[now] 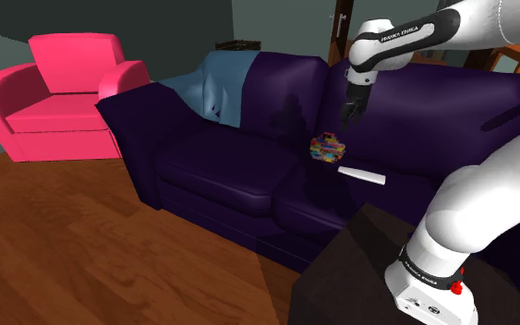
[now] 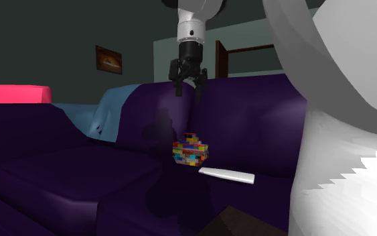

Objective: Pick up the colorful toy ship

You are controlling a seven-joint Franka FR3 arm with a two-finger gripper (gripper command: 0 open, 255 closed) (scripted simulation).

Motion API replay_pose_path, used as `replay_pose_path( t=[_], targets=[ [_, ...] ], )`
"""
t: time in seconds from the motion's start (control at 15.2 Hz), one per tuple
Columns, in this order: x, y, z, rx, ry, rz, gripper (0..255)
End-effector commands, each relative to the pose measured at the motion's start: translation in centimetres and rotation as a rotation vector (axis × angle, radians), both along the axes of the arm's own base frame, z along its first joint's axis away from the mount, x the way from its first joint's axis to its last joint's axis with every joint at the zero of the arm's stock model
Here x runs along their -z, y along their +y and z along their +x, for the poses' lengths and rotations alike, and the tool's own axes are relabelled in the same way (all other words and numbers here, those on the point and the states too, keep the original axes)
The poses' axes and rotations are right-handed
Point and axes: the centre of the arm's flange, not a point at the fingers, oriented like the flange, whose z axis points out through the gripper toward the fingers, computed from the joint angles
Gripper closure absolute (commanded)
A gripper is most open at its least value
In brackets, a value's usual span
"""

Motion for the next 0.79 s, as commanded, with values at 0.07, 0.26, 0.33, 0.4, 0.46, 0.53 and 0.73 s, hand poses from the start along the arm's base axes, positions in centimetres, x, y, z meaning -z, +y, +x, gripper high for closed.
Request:
replay_pose_path(
  t=[0.07, 0.26, 0.33, 0.4, 0.46, 0.53, 0.73],
  targets=[
    [2.5, -3.1, 1.6, -0.009, 0.003, 0.004, 0],
    [4.9, -6.0, 3.1, -0.016, 0.006, 0.009, 0],
    [5.7, -6.9, 3.6, -0.019, 0.007, 0.011, 0],
    [6.5, -7.9, 4.1, -0.022, 0.008, 0.012, 0],
    [7.3, -8.9, 4.6, -0.024, 0.009, 0.014, 0],
    [8.1, -9.8, 5.1, -0.027, 0.010, 0.016, 0],
    [10.5, -12.7, 6.7, -0.035, 0.013, 0.021, 0]
  ],
)
